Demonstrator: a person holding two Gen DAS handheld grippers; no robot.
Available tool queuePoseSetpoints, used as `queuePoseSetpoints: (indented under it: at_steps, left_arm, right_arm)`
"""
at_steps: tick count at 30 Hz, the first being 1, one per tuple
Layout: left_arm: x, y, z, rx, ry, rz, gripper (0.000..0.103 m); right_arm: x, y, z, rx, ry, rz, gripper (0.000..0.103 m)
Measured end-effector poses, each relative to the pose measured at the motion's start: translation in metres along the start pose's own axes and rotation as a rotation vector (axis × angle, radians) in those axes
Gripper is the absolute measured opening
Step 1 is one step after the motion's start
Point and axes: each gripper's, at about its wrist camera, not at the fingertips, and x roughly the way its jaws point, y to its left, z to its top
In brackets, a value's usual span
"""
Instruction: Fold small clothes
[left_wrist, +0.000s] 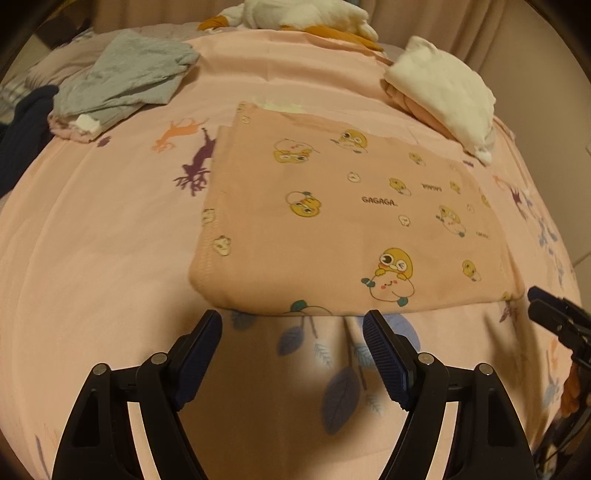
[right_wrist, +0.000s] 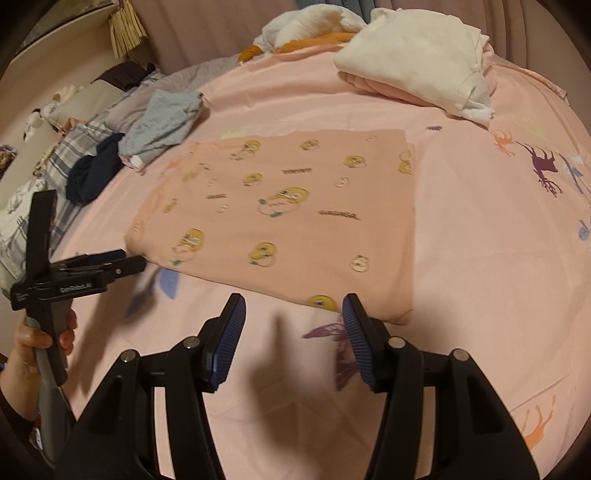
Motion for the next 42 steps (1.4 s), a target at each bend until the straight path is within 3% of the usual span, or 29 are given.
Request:
queuePoseSetpoints:
  at_steps: [5, 13, 19, 30, 42]
  left_arm:
    - [0.0, 0.013, 0.002, -0.069, 0.006, -0.009, 0.078]
    - [0.01, 0.031, 0.005, -0.147, 0.007, 0.001, 0.078]
    - [0.019, 0.049, 0.016, -0.213, -0.002, -0.044, 0.078]
    - [0.039, 0.054, 0.046, -0.237, -0.016, -0.138, 0.078]
    - [0.05, 0.029, 0.062, -0.158, -0.015, -0.094, 0.075]
  right_arm:
    - [-0.003, 0.009, 0.003, 0.032, -0.016, 0.061, 0.061]
    - [0.005, 0.02, 0.005, 0.04, -0.009, 0.085, 0.064]
    - [0.013, 0.022, 0.007, 0.05, 0.0, 0.102, 0.064]
    - [0.03, 0.023, 0.011, 0.054, 0.015, 0.114, 0.064]
    - [0.045, 0.023, 0.018, 0.044, 0.026, 0.104, 0.064]
